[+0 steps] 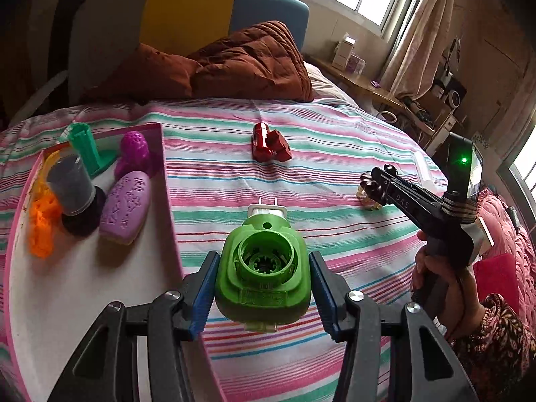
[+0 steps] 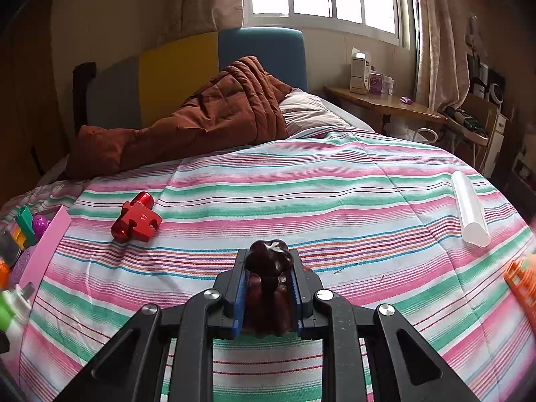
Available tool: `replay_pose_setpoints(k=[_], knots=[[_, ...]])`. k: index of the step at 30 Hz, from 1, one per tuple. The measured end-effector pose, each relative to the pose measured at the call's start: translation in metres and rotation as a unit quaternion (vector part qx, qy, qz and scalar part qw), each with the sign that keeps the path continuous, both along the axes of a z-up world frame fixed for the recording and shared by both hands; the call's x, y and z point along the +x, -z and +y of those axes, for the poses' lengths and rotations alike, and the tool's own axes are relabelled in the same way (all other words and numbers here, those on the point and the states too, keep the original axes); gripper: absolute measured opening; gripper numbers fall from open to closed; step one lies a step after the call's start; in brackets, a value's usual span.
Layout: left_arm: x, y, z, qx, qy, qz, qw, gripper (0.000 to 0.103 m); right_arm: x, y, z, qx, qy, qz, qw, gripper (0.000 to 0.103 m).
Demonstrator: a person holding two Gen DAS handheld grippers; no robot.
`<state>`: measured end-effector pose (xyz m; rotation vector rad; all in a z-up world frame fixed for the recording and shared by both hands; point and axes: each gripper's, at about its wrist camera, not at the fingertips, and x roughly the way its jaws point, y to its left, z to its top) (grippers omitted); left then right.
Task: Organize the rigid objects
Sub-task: 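Carry the green-and-white box into the tray and open the left gripper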
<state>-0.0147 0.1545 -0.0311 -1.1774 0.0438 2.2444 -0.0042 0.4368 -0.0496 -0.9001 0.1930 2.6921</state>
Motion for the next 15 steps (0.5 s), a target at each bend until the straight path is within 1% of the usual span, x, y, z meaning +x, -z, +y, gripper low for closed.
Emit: replay_pose_setpoints(k=[3, 6, 10, 15], knots=[[0.003, -0.005, -0.022, -0.004, -0.021, 0.016, 0.9996, 0.053, 0.0, 0.0, -0.003, 0.004, -0.004, -0.003, 1.0, 0.022], [0.0, -0.005, -0.045, -0.005, -0.048, 0.014, 0.9987, 0.053, 0.0, 0.0, -0.006, 0.009, -0.01, -0.007, 1.0, 0.021], [-0.006, -0.003, -0.079, -0.014, -0.093, 0.015, 0.9955, 0.053, 0.0, -0.001, -0.012, 0.016, -0.015, -0.013, 1.0, 0.021], [-0.013, 0.004, -0.111, -0.029, -0.124, 0.012, 0.9918, 0.053, 0.004, -0.005, -0.017, 0.003, -0.022, -0.021, 1.0, 0.02]])
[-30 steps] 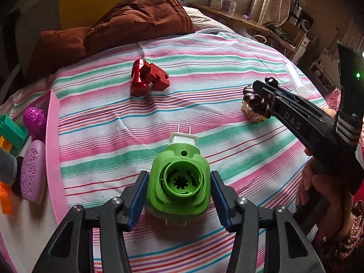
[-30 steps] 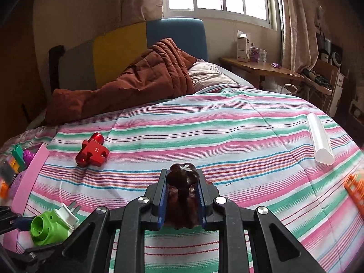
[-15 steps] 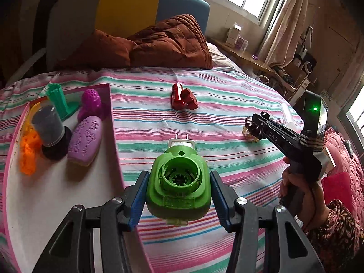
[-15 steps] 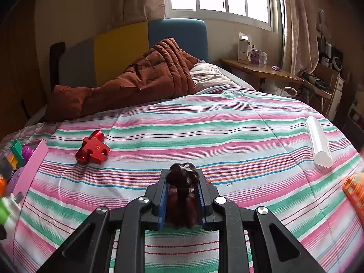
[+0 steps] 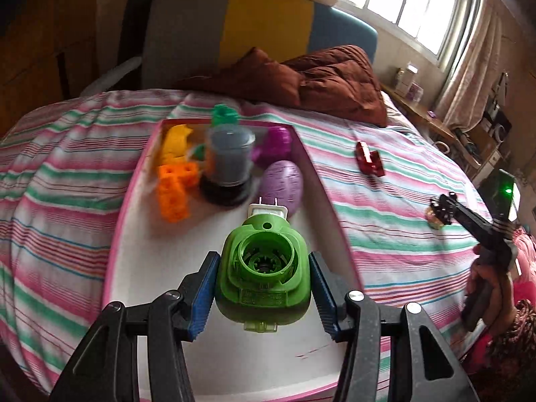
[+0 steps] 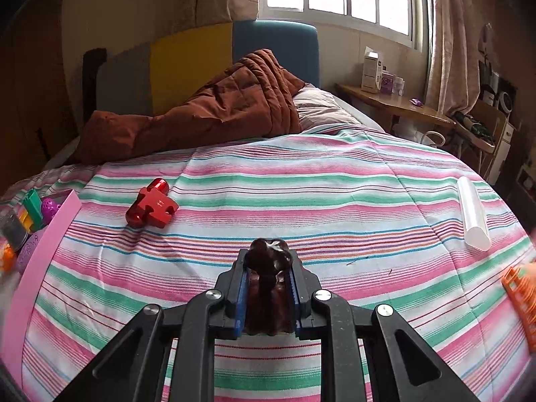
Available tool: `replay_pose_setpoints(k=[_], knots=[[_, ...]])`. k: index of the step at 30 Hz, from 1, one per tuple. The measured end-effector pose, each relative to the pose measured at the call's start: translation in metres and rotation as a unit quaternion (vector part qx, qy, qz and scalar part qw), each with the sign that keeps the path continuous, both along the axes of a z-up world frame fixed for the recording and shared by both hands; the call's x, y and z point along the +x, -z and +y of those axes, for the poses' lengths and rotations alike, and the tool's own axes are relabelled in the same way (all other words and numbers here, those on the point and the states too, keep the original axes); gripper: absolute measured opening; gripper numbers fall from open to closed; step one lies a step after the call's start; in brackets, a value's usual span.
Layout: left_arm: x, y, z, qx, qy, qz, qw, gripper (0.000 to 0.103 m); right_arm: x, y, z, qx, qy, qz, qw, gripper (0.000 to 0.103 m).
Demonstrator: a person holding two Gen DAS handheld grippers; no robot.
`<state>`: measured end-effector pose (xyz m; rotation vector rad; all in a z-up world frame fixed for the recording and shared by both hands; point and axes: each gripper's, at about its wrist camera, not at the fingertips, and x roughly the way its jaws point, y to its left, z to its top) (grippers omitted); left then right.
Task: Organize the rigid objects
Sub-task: 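Carry the green-and-white box into the tray and open the left gripper, then lower the brown ornament into the tray and open the right gripper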
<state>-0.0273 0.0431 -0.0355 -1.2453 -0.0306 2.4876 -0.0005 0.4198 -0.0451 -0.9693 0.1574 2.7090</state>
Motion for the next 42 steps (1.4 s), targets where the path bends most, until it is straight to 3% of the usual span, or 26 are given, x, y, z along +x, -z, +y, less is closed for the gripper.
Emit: replay_pose_setpoints(k=[4, 11, 21, 26, 29, 32, 42], knots=[[-0.007, 0.008, -0.018, -0.02, -0.016, -0.005, 0.9997, 0.053, 0.01, -0.005, -0.007, -0.024, 0.0, 0.002, 1.0, 0.014], [-0.022, 0.026, -0.038, -0.033, -0.041, -0.013, 0.9985, 0.054, 0.021, -0.018, -0.034, -0.048, -0.031, 0.014, 0.998, 0.014], [-0.01, 0.015, -0.04, -0.055, -0.056, 0.034, 0.9963, 0.056, 0.03, -0.042, -0.09, -0.08, -0.099, 0.027, 0.991, 0.014], [0.0, -0.002, -0.057, -0.026, -0.089, 0.056, 0.9941, 0.056, 0.027, -0.05, -0.132, -0.095, -0.16, 0.027, 0.982, 0.014], [0.004, -0.006, -0.073, 0.013, -0.125, 0.039, 0.9914, 0.056, 0.024, -0.053, -0.159, -0.108, -0.198, 0.024, 0.974, 0.014], [0.005, -0.003, -0.078, 0.044, -0.13, 0.006, 0.9906, 0.056, 0.021, -0.055, -0.19, -0.107, -0.236, 0.02, 0.966, 0.014], [0.02, -0.003, -0.077, 0.047, -0.146, 0.002, 0.9882, 0.056, -0.003, -0.044, -0.262, -0.1, -0.318, -0.023, 0.943, 0.014]])
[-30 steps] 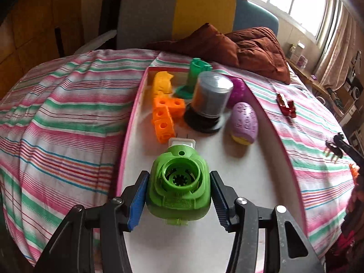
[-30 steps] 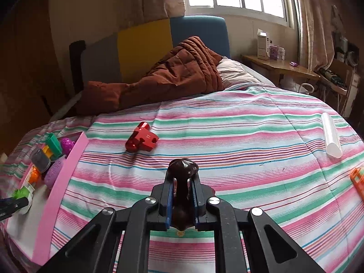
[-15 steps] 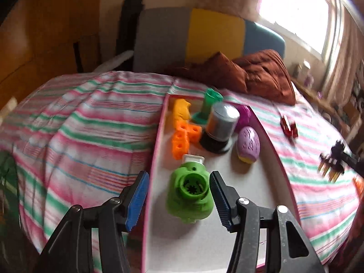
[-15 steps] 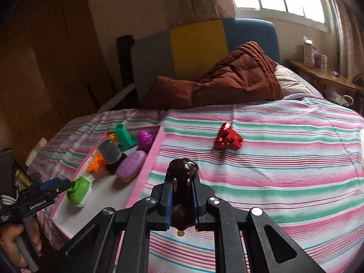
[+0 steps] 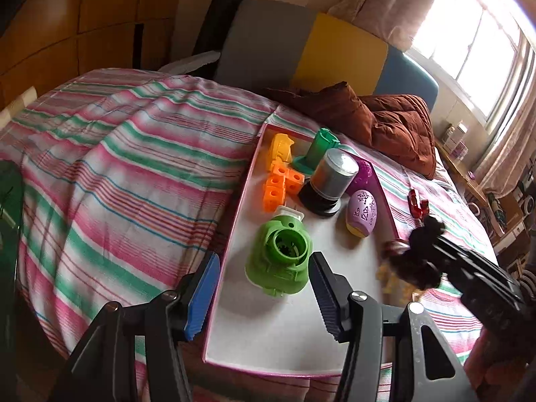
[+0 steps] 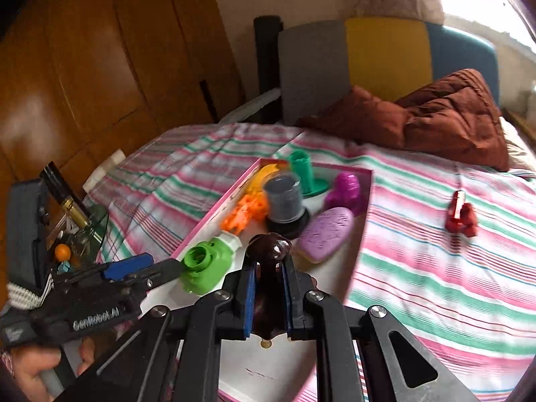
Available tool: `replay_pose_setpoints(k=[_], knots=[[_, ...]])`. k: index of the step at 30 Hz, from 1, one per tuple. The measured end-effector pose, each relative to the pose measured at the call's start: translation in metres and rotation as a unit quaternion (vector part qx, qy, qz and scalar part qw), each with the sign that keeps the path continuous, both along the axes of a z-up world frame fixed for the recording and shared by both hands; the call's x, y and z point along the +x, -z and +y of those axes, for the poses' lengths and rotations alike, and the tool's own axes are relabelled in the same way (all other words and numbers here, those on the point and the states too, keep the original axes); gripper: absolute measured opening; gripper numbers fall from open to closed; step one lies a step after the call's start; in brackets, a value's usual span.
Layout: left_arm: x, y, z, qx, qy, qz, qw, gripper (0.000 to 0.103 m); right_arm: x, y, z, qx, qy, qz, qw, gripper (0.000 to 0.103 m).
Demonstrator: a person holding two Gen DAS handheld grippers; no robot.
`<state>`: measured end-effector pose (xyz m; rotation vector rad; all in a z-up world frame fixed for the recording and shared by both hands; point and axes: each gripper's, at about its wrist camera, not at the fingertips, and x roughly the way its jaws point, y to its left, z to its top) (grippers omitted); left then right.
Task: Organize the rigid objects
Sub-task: 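Lower the brown ornament into the tray and open the right gripper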
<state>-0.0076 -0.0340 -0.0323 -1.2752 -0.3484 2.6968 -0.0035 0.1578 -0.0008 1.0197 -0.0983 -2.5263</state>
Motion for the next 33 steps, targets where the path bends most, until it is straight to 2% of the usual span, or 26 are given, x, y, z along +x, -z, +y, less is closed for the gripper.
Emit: replay_pose_setpoints(k=[10, 13, 16, 17, 20, 27, 30, 33], knots=[[-0.001, 0.006, -0.009, 0.01, -0.018, -0.015, 0.9997, 0.056, -0.038, 0.021, -0.029, 0.013, -0.01, -0.032, 0.999, 0.014], [-0.001, 0.006, -0.009, 0.012, -0.019, -0.015, 0.9996, 0.056, -0.046, 0.027, -0.031, 0.005, -0.007, -0.037, 0.999, 0.014], [-0.001, 0.005, -0.009, 0.014, -0.02, -0.013, 0.9996, 0.056, -0.05, 0.031, -0.029, -0.002, -0.007, -0.041, 0.999, 0.02], [-0.001, 0.005, -0.009, 0.014, -0.02, -0.013, 0.9996, 0.056, -0.049, 0.031, -0.027, -0.002, -0.007, -0.038, 0.999, 0.027], [0.0, 0.004, -0.009, 0.016, -0.021, -0.011, 0.9996, 0.056, -0.042, 0.028, -0.023, -0.006, -0.012, -0.032, 0.999, 0.033], [0.001, 0.004, -0.006, 0.021, -0.008, -0.009, 0.9997, 0.056, -0.02, 0.016, -0.014, -0.011, -0.025, -0.014, 1.0, 0.037], [0.003, 0.0, -0.003, 0.035, 0.01, 0.003, 0.9993, 0.056, -0.011, 0.012, -0.008, -0.012, -0.021, -0.009, 1.0, 0.039], [0.007, -0.005, 0.004, 0.03, 0.021, 0.016, 0.9992, 0.056, -0.003, 0.009, 0.003, -0.014, -0.007, -0.007, 1.0, 0.04]])
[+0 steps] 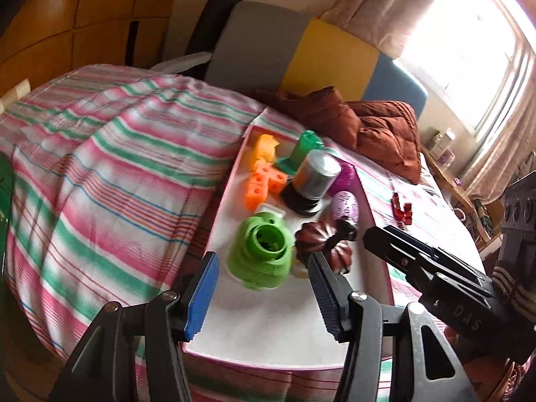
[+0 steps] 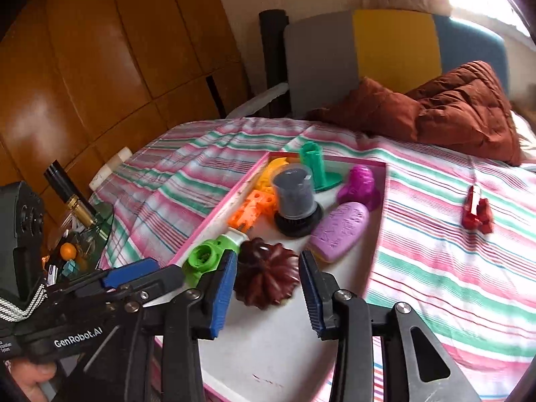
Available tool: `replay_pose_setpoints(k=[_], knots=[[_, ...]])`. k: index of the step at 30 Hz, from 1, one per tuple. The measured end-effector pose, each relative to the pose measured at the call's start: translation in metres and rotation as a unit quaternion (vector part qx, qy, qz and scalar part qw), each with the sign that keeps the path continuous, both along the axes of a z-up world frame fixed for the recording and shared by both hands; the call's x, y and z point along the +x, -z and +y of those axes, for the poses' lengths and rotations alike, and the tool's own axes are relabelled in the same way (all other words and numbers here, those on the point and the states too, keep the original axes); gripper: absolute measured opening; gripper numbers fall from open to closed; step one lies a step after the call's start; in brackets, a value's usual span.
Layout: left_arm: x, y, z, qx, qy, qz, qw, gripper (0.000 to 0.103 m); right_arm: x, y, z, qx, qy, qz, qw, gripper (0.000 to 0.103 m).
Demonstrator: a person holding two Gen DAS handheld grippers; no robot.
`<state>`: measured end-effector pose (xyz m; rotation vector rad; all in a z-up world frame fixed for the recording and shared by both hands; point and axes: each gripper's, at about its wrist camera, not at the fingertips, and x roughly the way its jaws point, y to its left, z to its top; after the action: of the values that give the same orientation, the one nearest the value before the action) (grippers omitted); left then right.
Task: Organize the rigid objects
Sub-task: 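Lower the brown ornament into the tray and open the right gripper, then move the right gripper to the red puzzle piece and grasp it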
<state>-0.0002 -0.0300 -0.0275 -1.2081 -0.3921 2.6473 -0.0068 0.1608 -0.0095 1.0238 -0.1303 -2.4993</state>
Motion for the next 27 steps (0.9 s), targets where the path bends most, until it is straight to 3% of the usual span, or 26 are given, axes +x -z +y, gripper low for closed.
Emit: replay_pose_setpoints(k=[10, 17, 21, 27], knots=[[0.006, -0.004, 0.022, -0.002, 0.048, 0.007, 0.9988, 0.056, 0.009, 0.004, 0.056, 0.002, 0.076, -0.021, 0.997, 0.04], [0.016, -0.009, 0.04, 0.001, 0.092, 0.03, 0.9953, 0.056, 0.004, 0.023, 0.098, 0.027, 0.178, -0.08, 0.98, 0.041], [0.024, -0.014, 0.053, 0.005, 0.12, 0.044, 0.9918, 0.056, 0.004, 0.031, 0.114, 0.037, 0.195, -0.088, 0.976, 0.041], [0.033, -0.017, 0.079, -0.023, 0.153, 0.049, 0.9867, 0.056, 0.003, 0.039, 0.127, 0.064, 0.201, -0.083, 0.974, 0.041]])
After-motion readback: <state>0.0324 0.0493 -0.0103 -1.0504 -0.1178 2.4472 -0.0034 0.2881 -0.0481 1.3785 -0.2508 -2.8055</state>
